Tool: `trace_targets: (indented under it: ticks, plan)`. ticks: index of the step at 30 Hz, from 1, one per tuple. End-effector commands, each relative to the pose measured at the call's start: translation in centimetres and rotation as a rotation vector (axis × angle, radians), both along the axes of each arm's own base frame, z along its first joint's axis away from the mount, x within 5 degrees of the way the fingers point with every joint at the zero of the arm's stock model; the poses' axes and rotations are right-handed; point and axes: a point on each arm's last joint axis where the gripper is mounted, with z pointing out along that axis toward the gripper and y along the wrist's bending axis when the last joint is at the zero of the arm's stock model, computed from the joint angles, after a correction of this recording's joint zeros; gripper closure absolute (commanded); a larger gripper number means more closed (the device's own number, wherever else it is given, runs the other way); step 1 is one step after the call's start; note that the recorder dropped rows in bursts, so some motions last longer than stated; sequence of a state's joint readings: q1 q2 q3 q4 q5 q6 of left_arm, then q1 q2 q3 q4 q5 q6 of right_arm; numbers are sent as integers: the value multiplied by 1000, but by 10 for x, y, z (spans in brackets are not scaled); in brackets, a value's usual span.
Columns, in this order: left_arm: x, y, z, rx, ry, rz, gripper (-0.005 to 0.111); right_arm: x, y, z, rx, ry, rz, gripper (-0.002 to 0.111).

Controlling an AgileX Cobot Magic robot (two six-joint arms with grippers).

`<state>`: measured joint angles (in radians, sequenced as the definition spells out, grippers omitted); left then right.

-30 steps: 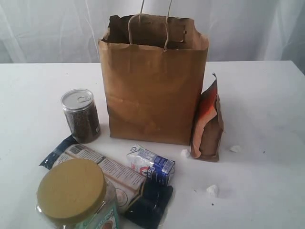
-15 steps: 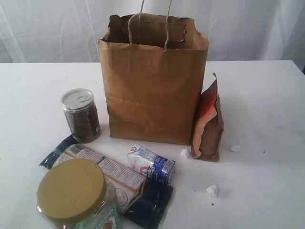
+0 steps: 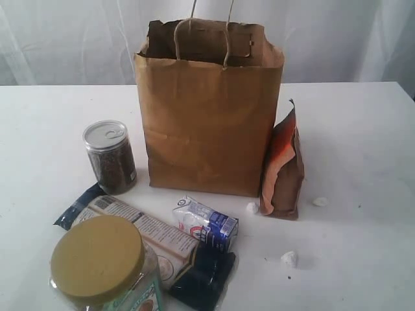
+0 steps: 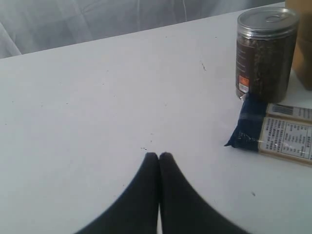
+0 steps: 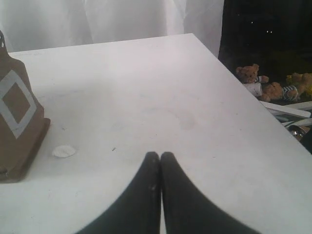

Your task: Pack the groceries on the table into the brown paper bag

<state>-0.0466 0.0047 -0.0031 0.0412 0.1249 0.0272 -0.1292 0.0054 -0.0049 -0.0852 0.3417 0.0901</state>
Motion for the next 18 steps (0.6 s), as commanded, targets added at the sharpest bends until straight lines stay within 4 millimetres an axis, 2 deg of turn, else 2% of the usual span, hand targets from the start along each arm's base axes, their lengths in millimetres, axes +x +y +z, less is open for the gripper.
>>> trace_targets:
  ticks: [1, 11, 15, 18]
  plan:
    - [0, 0, -1, -11, -2, -5, 107, 0, 0, -2, -10, 3, 5, 108]
    - [0, 0, -1, 0, -3, -7, 107, 0, 0, -2, -9, 3, 5, 108]
    - [0, 2, -1, 224, -13, -33, 107, 0, 0, -2, -9, 3, 5, 108]
    - [0, 2, -1, 250, -14, -40, 107, 0, 0, -2, -9, 3, 5, 108]
